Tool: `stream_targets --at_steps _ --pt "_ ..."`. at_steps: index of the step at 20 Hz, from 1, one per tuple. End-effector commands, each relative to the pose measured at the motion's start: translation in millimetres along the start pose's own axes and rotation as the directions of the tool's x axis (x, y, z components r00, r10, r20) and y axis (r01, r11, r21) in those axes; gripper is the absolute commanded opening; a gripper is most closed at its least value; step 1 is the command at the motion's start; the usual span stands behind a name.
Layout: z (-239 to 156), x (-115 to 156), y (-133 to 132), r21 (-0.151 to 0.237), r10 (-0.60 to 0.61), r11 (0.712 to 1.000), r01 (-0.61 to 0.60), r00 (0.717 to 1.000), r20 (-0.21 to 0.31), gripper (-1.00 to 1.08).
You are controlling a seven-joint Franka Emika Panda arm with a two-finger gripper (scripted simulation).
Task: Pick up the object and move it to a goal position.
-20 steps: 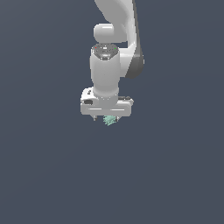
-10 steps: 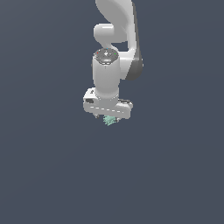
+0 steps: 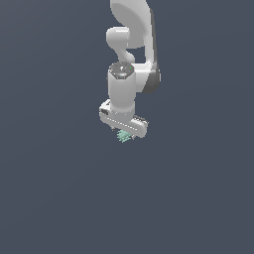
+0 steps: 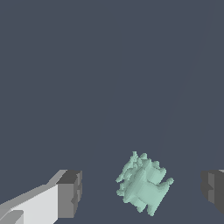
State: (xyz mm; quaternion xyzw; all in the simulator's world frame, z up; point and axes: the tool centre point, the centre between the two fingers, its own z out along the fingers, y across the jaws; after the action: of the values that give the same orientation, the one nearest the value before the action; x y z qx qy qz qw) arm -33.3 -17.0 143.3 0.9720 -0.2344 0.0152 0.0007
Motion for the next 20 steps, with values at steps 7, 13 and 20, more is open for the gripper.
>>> stream_targets --at_steps 7,13,20 --pt "22.1 -24.6 10.1 -0.004 0.239 0.971 -0.239 0.971 0.014 1.00" --pt "35.3 -40.8 17.7 -0.011 0.386 0.923 -0.386 0.922 0.020 1.00" --pt "44.6 -53.2 24.0 -0.018 0.491 0.871 -0.491 0.871 0.022 1.00"
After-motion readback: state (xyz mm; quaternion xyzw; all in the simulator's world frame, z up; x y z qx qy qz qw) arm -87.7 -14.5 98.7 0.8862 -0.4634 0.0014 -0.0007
